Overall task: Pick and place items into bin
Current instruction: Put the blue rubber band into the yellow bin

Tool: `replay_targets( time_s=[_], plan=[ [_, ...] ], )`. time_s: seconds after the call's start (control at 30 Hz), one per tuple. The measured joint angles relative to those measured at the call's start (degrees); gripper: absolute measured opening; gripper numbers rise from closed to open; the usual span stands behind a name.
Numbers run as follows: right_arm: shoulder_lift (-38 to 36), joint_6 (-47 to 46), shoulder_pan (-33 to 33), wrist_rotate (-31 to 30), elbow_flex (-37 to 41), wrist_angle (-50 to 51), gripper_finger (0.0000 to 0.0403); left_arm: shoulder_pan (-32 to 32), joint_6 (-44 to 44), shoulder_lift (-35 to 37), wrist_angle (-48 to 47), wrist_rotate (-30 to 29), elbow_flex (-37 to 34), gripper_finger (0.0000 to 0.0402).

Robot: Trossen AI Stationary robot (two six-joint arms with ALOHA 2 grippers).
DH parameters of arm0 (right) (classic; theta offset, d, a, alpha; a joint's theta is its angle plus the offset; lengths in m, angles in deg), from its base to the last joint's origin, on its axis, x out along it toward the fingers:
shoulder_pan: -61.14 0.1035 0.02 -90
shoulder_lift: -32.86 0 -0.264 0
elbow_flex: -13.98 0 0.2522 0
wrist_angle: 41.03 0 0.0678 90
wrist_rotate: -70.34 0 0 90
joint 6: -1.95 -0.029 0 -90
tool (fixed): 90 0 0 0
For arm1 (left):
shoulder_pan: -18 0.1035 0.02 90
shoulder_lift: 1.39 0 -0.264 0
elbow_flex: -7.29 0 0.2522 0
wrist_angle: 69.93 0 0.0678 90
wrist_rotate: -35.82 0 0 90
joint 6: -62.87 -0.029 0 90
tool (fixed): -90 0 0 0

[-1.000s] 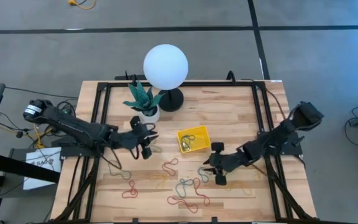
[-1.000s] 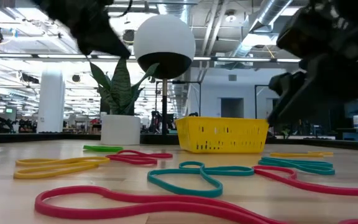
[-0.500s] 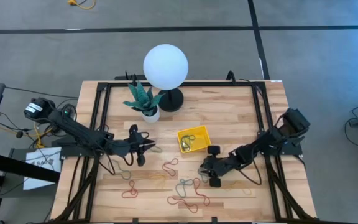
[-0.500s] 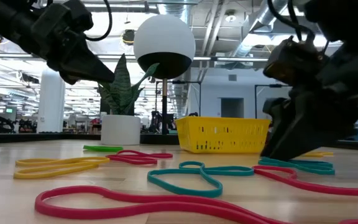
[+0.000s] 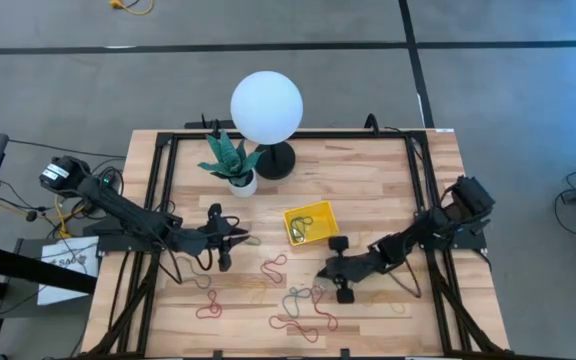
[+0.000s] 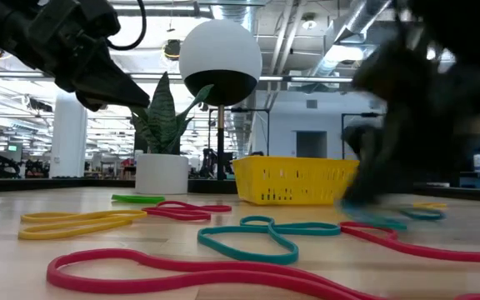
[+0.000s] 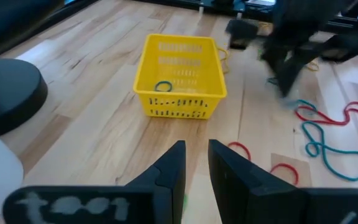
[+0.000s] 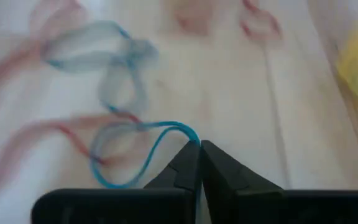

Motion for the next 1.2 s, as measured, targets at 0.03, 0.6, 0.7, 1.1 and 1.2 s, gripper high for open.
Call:
replay_targets(
  time_s=[0.03,0.6,0.7,1.1,1.2],
  plan=[
    [-1.45,2.13,0.36,0.21,-0.43,-2.45,0.0006,-0.15,0.00,0.00,-0.03,-0.05,0.00,0.0057],
    [-8.36,14.51,-12.85,-23.42,-8.41,-0.95,0.0001,-0.91,-2.25,-0.02,-0.15,-6.66,0.00,0.0057],
    [-5.00,11.01,-15.24,-23.69,-8.28,1.03,0.0001,-0.95,-2.25,-0.02,-0.27,-7.51,0.00,0.0057],
    [3.29,-2.33,-16.98,-22.32,-8.35,2.50,0.0001,-1.06,-0.73,-0.20,-2.76,-7.38,0.02,0.0057],
    [4.69,-4.68,-17.28,-22.08,-8.34,2.48,0.0001,-1.04,-0.66,-0.20,-2.76,-7.38,0.02,0.0057]
  ],
)
